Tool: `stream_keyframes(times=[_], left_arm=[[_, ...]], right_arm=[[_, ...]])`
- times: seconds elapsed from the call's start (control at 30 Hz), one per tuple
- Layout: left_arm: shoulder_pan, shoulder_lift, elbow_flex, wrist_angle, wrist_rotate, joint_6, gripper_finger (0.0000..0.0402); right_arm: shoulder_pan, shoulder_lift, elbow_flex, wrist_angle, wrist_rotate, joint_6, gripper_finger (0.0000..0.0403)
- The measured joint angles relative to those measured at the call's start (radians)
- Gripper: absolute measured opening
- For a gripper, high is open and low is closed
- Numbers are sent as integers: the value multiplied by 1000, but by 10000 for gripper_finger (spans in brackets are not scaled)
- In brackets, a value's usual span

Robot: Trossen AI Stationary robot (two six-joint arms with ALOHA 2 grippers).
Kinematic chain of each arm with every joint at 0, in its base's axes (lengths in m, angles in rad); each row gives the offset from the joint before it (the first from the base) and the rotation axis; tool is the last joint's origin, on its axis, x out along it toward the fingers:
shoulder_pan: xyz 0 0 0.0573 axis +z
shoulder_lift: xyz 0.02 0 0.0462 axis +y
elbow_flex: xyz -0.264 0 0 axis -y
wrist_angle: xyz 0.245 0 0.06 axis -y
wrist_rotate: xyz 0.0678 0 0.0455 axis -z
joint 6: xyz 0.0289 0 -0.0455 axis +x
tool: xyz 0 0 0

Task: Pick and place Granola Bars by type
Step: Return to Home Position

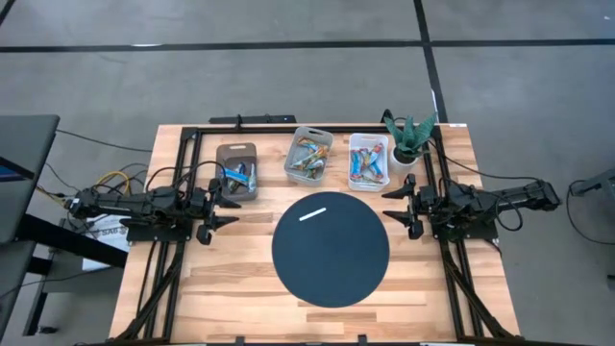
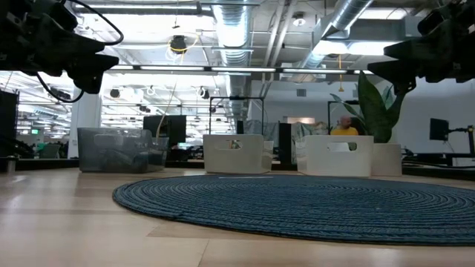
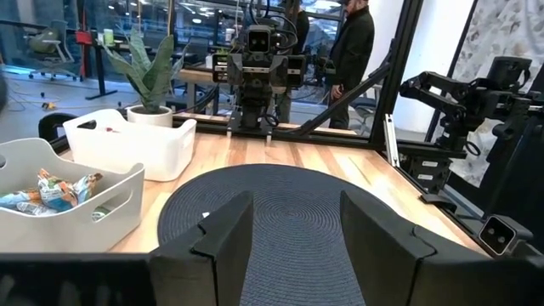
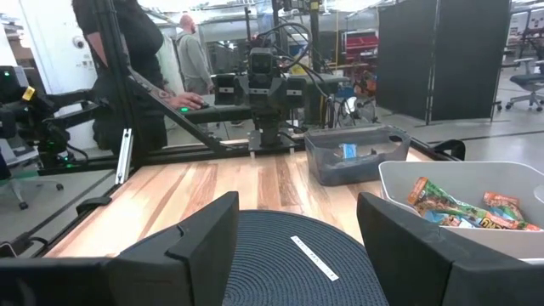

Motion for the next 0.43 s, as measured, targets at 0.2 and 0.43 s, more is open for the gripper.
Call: stream_keyframes(times=[0.2, 0.43], left_arm=[[0, 0, 0, 0, 0, -2, 169], [0, 0, 0, 0, 0, -2, 169]], right_arm=[[0, 0, 0, 0, 0, 0, 232], [0, 0, 0, 0, 0, 0, 232]])
